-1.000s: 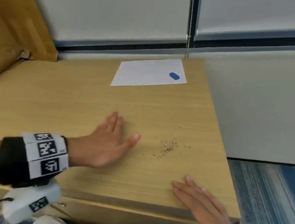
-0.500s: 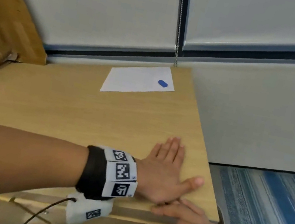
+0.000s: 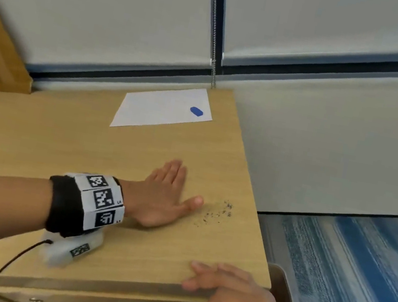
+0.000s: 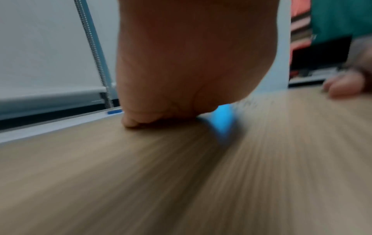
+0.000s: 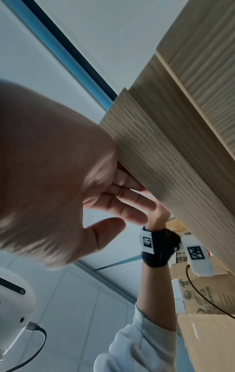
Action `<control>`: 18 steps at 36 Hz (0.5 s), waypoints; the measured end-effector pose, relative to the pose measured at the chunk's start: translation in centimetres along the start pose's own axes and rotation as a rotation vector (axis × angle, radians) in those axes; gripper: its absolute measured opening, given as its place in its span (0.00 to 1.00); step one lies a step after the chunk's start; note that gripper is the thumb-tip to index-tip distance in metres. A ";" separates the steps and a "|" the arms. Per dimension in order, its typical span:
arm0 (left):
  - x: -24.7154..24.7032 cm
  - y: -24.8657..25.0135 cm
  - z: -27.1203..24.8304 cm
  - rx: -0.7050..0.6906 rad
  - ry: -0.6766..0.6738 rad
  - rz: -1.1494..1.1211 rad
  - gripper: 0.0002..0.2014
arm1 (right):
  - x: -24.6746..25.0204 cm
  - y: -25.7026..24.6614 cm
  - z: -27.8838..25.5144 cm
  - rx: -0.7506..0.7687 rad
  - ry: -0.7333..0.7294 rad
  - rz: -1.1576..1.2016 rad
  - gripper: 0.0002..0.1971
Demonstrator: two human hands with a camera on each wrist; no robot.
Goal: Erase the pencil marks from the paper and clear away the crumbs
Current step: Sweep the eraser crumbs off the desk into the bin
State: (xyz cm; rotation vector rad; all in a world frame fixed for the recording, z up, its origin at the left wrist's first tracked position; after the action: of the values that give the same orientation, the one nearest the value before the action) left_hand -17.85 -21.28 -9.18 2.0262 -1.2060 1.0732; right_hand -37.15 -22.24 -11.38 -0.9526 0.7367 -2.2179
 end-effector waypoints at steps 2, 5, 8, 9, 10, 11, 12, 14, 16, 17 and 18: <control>0.1 2.7 0.5 -0.064 -0.033 0.025 0.52 | 0.0 0.1 0.1 0.018 -0.013 -0.032 0.06; 0.4 5.9 1.0 -0.161 -0.087 0.044 0.49 | -0.1 0.0 0.1 -0.007 -0.023 -0.011 0.06; 0.7 7.4 0.2 -0.263 -0.121 -0.054 0.45 | -0.1 -0.3 0.0 -0.020 0.004 -0.006 0.05; 0.6 7.3 -0.4 -0.282 -0.113 -0.127 0.44 | -0.1 -0.3 -0.1 -0.042 0.018 0.015 0.05; 0.3 6.8 -1.2 -0.282 -0.092 -0.205 0.44 | 0.0 -0.3 -0.2 -0.067 0.027 0.041 0.04; -0.1 5.9 -2.1 -0.260 -0.060 -0.278 0.45 | 0.0 -0.4 -0.2 -0.092 0.030 0.063 0.03; -0.6 4.8 -3.0 -0.220 -0.013 -0.337 0.48 | 0.0 -0.4 -0.3 -0.114 0.030 0.082 0.03; -1.8 1.6 -4.9 -0.077 0.081 -0.382 0.60 | 0.1 -0.5 -0.5 -0.154 0.019 0.106 0.04; -3.0 -1.6 -6.5 0.094 0.109 -0.305 0.65 | 0.1 -0.3 -0.6 -0.203 -0.003 0.139 0.04; -3.6 -2.9 -7.0 0.162 0.102 -0.248 0.64 | 0.0 -0.2 -0.7 -0.223 -0.012 0.159 0.04; -4.2 -3.9 -7.4 0.212 0.083 -0.210 0.63 | 0.1 -0.2 -0.7 -0.234 -0.017 0.173 0.04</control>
State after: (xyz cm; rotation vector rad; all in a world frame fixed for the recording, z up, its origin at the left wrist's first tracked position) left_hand -18.24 -11.89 -8.97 2.1860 -0.8455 1.2092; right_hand -37.77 -22.00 -11.65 -0.9778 1.0474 -2.0016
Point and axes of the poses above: each hand's wrist, its own z-axis towards the middle knuckle, its own x-axis out of the back of the hand, y = z × x, the point moved 6 cm from there along z, towards the middle knuckle, and after that the axes turned 2 degrees about -z, right-handed, at the moved point
